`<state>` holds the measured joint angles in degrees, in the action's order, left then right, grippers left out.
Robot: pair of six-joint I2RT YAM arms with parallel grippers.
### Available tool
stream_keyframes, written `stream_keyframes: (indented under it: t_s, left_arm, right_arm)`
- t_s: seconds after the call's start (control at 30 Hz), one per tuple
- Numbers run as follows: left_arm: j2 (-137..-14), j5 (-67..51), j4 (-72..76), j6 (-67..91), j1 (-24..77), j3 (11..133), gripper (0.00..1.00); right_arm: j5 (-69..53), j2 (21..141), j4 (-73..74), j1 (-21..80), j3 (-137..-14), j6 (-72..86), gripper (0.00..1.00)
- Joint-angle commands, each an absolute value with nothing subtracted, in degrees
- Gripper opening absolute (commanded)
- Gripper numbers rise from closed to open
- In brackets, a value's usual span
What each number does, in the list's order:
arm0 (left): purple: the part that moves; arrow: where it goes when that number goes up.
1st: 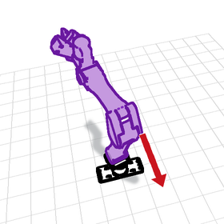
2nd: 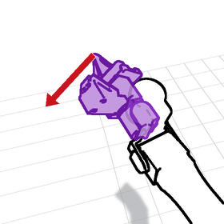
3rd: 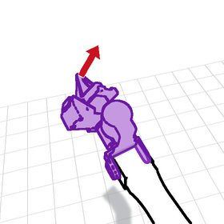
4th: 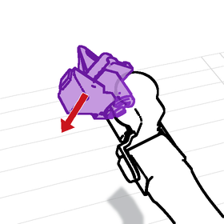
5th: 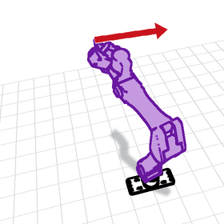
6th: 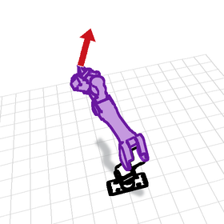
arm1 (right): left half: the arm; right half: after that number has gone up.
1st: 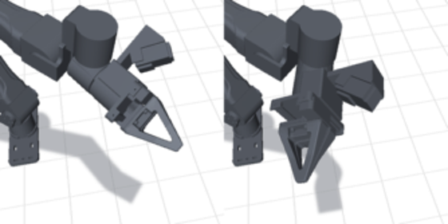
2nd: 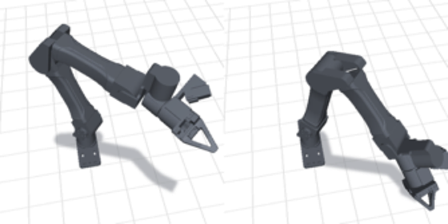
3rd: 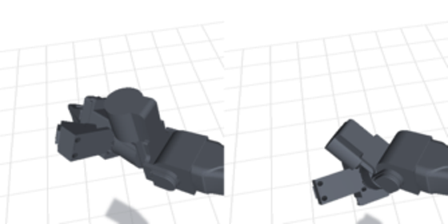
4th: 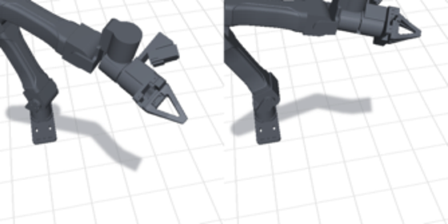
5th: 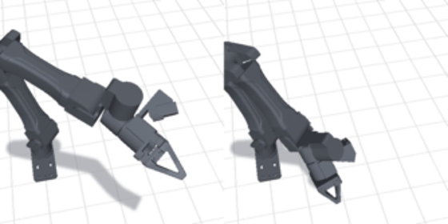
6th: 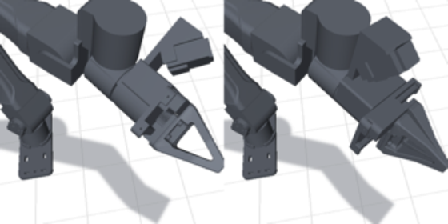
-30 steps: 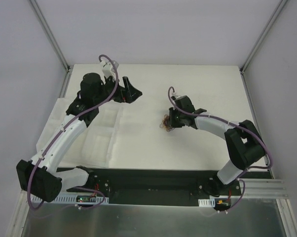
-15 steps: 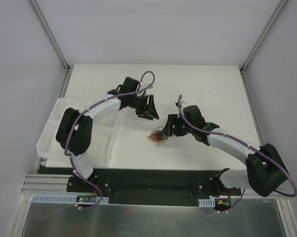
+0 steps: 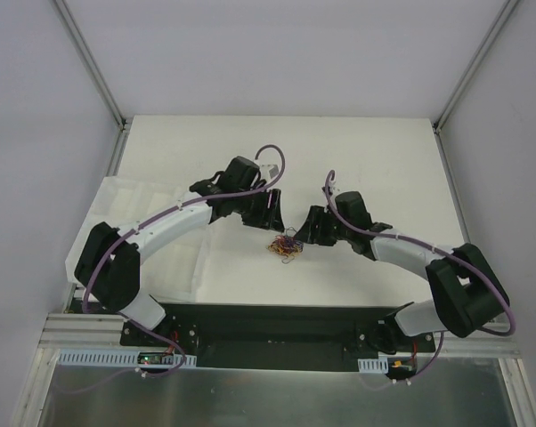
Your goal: Untangle the cables
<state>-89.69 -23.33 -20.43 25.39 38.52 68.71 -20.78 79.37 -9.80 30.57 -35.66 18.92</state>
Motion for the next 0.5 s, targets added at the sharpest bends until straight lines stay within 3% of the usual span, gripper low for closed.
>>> stream_keyframes:
  t_s: [0.0,0.3,0.47]
  left_arm:
    - [-89.4,-22.0,-14.5,28.9,38.8,62.5,0.5]
    - [-96.1,-22.1,-11.4,31.0,40.3,64.2,0.43]
    - [-98.4,-23.0,-11.3,32.3,40.7,64.4,0.32]
  right_arm:
    - [-24.8,82.9,-15.4,30.6,-37.4,18.9,0.51]
    - [-27.3,86.4,-22.0,31.8,-35.3,21.5,0.47]
    - [-27.4,87.6,-25.9,32.9,-33.5,23.7,0.47]
